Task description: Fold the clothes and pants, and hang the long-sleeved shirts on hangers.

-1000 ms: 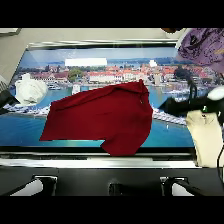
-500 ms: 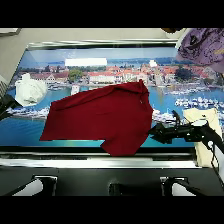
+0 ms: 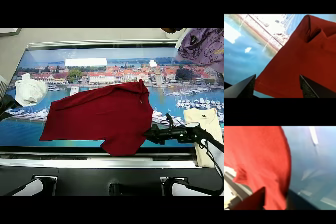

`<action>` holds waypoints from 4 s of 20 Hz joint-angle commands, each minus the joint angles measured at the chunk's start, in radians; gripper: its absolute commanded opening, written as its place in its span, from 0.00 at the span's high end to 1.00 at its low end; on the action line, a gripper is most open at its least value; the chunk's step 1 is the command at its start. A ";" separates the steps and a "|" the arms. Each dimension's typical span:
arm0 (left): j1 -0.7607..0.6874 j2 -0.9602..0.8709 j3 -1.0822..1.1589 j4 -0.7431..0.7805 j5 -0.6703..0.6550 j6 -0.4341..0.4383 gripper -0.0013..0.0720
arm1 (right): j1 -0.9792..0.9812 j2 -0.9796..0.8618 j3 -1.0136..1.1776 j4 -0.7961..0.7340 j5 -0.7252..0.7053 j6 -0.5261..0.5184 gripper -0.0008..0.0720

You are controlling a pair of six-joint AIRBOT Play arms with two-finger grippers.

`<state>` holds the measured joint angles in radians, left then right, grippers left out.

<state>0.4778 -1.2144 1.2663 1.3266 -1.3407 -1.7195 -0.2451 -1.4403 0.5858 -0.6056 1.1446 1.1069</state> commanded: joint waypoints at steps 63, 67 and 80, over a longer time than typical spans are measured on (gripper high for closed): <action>-0.012 0.077 0.438 -0.639 0.187 0.357 0.96 | 0.049 0.305 1.160 -0.217 -0.091 0.175 0.95; -0.011 0.198 0.732 -0.391 0.138 0.230 0.96 | 0.049 0.422 1.436 -0.433 -0.005 0.261 0.95; -0.012 0.373 0.538 -0.164 0.109 0.128 0.96 | 0.049 0.464 1.437 -0.499 0.113 0.447 0.95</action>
<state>0.4664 -0.8188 1.9118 1.1503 -1.2224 -1.5894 -0.1955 -0.8894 2.0342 -1.1351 1.2034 1.5219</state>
